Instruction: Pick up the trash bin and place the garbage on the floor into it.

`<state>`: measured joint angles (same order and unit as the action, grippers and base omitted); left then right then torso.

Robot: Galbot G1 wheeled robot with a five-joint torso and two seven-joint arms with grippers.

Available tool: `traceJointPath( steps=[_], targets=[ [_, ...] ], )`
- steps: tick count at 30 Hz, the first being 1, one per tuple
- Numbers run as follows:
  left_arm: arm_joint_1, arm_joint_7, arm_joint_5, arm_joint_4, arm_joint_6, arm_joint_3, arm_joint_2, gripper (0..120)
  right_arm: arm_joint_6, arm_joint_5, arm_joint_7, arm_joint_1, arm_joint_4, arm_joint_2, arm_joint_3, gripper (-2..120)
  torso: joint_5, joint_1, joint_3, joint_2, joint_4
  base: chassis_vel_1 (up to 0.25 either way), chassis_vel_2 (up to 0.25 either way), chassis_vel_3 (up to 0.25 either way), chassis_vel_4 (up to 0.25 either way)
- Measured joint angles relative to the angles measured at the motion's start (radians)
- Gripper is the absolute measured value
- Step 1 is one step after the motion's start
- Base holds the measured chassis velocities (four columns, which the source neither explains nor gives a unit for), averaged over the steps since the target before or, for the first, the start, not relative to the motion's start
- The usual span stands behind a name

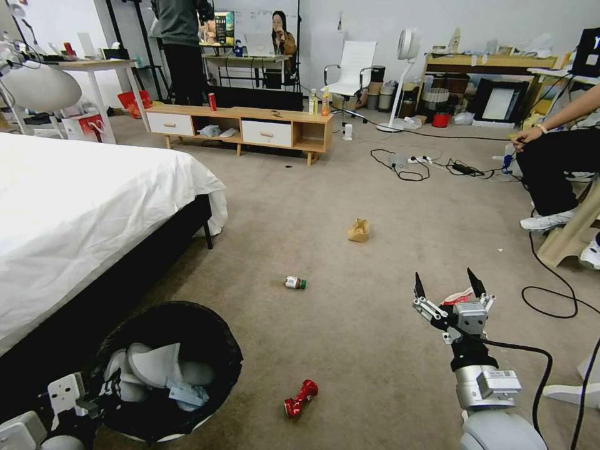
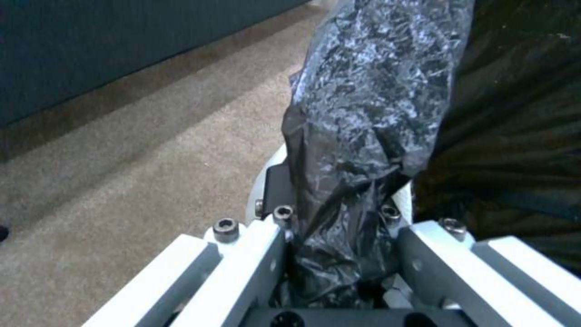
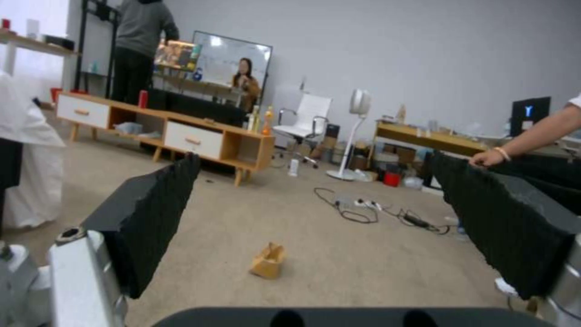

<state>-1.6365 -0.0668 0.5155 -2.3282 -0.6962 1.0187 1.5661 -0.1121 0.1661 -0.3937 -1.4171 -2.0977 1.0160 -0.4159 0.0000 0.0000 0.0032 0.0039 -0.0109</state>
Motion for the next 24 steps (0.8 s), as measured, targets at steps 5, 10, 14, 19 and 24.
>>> traceJointPath(
  steps=[5, 10, 14, 19, 24],
  targets=[
    [-0.002, 0.001, -0.001, 0.0, 0.0, 0.0, -0.001, 7, 0.034, 0.048, 0.013, 0.016, 0.008, -0.04, 0.013, 99, -0.0001, 0.0, 0.0, 0.0, 0.0002, 0.0, 0.0, 0.0, 0.0],
    [-0.001, 0.003, -0.001, 0.0, 0.0, -0.004, -0.009, 7, 0.131, 0.159, 0.013, 0.041, 0.011, -0.092, 0.045, 100, -0.0001, 0.0, 0.0, 0.0, 0.0002, 0.0, 0.0, 0.0, 0.0],
    [0.001, 0.004, 0.001, 0.002, -0.003, -0.011, -0.027, 7, 0.336, 0.401, -0.002, 0.094, 0.004, -0.16, 0.099, 100, 0.0, 0.0, 0.0, 0.0, -0.0002, 0.0, 0.0, 0.0, 0.0],
    [0.0, 0.005, 0.006, 0.002, -0.006, -0.001, -0.032, 7, 0.538, 0.652, -0.038, 0.199, 0.016, -0.199, 0.186, 100, -0.0001, 0.0, 0.0, 0.0, 0.0003, 0.0, 0.0, 0.0, 0.0],
    [-0.006, 0.005, 0.005, 0.0, -0.006, 0.003, -0.03, 7, 0.68, 0.856, -0.102, 0.363, 0.074, -0.198, 0.373, 100, -0.0001, 0.0, 0.0, 0.0, 0.0003, 0.0, 0.0, 0.0, 0.0]
  ],
)
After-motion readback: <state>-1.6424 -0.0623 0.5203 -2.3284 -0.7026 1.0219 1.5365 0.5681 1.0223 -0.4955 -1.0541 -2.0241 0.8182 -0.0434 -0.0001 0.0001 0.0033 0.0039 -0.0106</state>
